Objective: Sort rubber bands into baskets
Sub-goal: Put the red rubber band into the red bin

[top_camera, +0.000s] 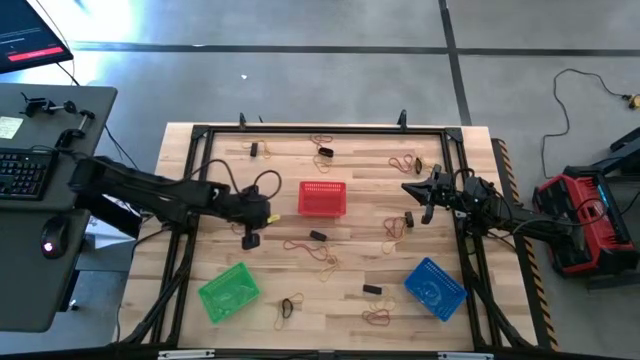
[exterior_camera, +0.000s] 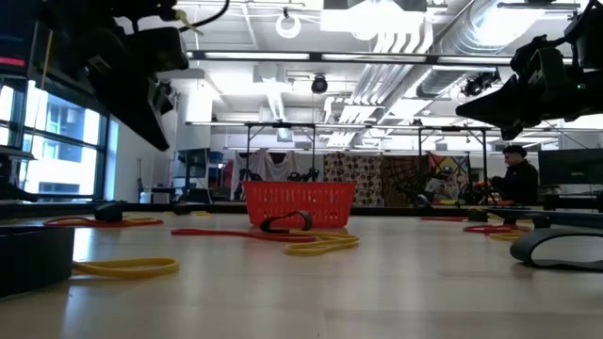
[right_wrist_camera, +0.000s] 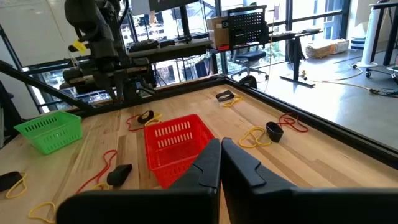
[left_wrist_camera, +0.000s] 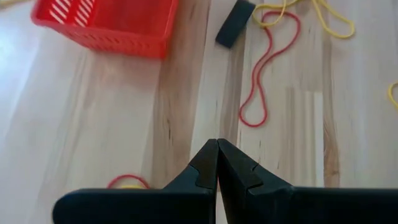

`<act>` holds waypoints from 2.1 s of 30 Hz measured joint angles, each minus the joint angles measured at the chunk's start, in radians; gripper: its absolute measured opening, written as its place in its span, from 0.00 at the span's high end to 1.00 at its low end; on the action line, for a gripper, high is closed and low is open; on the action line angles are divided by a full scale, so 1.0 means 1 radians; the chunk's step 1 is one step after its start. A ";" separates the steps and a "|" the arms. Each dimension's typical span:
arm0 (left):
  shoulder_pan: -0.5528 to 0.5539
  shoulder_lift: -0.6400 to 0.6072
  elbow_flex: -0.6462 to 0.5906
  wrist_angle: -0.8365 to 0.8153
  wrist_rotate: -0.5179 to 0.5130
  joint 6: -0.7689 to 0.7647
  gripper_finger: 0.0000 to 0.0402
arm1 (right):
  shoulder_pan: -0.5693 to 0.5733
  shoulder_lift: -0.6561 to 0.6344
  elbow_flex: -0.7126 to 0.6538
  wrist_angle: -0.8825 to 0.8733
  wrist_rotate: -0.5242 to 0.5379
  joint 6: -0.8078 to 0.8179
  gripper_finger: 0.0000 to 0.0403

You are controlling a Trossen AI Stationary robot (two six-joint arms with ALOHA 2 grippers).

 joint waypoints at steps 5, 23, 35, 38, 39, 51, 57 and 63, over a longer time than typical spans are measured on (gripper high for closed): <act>-0.006 0.063 0.060 -0.081 0.018 -0.043 0.99 | 0.000 0.000 0.000 0.000 0.000 0.000 1.00; -0.047 0.122 0.123 -0.248 -0.039 -0.391 0.87 | 0.000 0.000 0.000 0.000 0.000 0.000 1.00; 0.030 0.123 0.027 -0.247 0.024 -0.332 0.98 | 0.000 0.000 0.000 0.000 0.000 0.000 1.00; 0.052 0.122 0.027 -0.239 0.029 -0.334 0.99 | 0.000 0.000 0.000 0.000 0.000 0.000 1.00; 0.060 0.123 0.027 -0.235 0.024 -0.346 0.99 | 0.000 0.000 0.000 0.000 0.000 0.000 1.00; 0.052 0.260 0.027 -0.108 0.073 -0.386 0.83 | 0.000 0.000 0.000 0.000 0.000 0.000 1.00; 0.053 0.348 0.029 -0.120 0.057 -0.446 0.80 | 0.000 0.000 0.000 0.000 0.000 0.000 1.00; 0.055 0.372 0.031 -0.117 0.054 -0.433 0.80 | 0.000 0.000 0.000 0.000 0.000 0.000 1.00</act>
